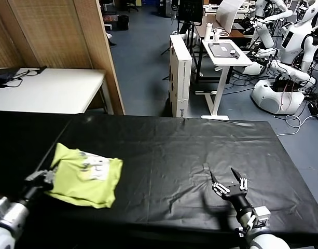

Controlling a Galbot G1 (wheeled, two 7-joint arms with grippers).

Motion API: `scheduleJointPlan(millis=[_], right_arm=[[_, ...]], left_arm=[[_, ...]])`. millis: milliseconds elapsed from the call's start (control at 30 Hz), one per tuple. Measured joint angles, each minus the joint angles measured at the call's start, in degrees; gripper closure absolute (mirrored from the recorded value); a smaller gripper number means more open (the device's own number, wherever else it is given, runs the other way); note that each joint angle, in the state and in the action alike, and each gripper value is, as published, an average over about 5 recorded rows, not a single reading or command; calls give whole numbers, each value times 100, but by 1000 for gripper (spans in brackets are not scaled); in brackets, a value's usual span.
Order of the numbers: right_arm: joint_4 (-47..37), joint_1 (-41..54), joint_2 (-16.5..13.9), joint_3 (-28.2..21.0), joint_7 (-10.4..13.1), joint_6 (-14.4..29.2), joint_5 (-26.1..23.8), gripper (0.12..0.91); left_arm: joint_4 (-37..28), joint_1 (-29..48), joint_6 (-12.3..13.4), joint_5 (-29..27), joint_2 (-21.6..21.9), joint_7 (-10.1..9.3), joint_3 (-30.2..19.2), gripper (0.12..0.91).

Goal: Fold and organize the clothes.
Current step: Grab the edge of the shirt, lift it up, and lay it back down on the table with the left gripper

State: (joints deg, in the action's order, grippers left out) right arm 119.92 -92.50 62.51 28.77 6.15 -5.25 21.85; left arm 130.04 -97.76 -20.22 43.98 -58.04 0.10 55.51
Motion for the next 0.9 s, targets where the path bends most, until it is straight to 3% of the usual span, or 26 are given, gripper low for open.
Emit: scheduleJointPlan(millis=[133,233,400,567,833,900], right_arm=[[58,-100,31,100,-4,0,-56,118],[90,-159,53,170,-15,0,-73,118],[119,-136,93,154,-56,9,-47,118],[80,-8,76,20,-73,-16,-23,118],[104,290,-63,-361,-216,-219,551,118],[140,352,-124,-447,-313,-312,801,118]], left_arm=[[376,332,-298,82,-436,-357,-878,856],[420,598,-373,18,-816,-443,-1682,856],[146,954,-380,-145,-1412,-462,-2817,856],[-313,1253,-361,-319,-1940,-479,-3609,856],[-1015,1418,-219,-1043,-2517,-323,-4349,842],[-1050,1392,-197,-1251,-2542,-234,-4447,771]])
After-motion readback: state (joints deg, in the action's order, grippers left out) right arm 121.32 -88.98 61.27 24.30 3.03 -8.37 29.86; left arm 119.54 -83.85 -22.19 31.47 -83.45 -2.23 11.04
